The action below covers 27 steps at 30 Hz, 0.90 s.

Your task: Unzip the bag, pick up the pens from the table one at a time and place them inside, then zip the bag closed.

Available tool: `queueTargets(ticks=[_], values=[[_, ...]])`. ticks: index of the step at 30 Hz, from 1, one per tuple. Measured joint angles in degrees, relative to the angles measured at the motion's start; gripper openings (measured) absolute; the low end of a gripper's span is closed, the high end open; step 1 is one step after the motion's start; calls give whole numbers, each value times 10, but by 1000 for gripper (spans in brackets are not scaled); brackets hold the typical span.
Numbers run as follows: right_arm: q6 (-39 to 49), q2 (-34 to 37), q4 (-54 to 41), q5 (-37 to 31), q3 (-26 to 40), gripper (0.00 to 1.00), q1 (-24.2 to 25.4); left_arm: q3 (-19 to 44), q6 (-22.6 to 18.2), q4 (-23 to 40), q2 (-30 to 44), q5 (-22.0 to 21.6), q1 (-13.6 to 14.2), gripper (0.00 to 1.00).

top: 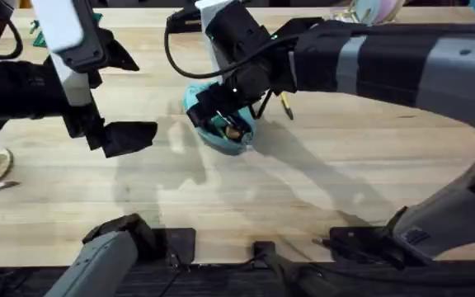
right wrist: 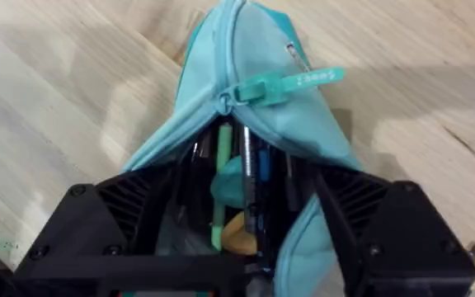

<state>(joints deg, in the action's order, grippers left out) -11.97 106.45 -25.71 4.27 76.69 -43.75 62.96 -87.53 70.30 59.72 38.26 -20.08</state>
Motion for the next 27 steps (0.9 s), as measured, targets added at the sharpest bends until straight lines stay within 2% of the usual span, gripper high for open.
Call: queueTargets(ticks=[4,9,19,27], values=[[0,-12,-2,0,0,997,1,0,0,0,0,0,0,992],[0,-78,0,-1,0,997,15,0,0,0,0,0,0,992],[0,-216,0,-4,1,998,92,0,0,0,0,0,0,992],[0,-244,-16,-9,1,997,138,0,0,0,0,0,0,994]])
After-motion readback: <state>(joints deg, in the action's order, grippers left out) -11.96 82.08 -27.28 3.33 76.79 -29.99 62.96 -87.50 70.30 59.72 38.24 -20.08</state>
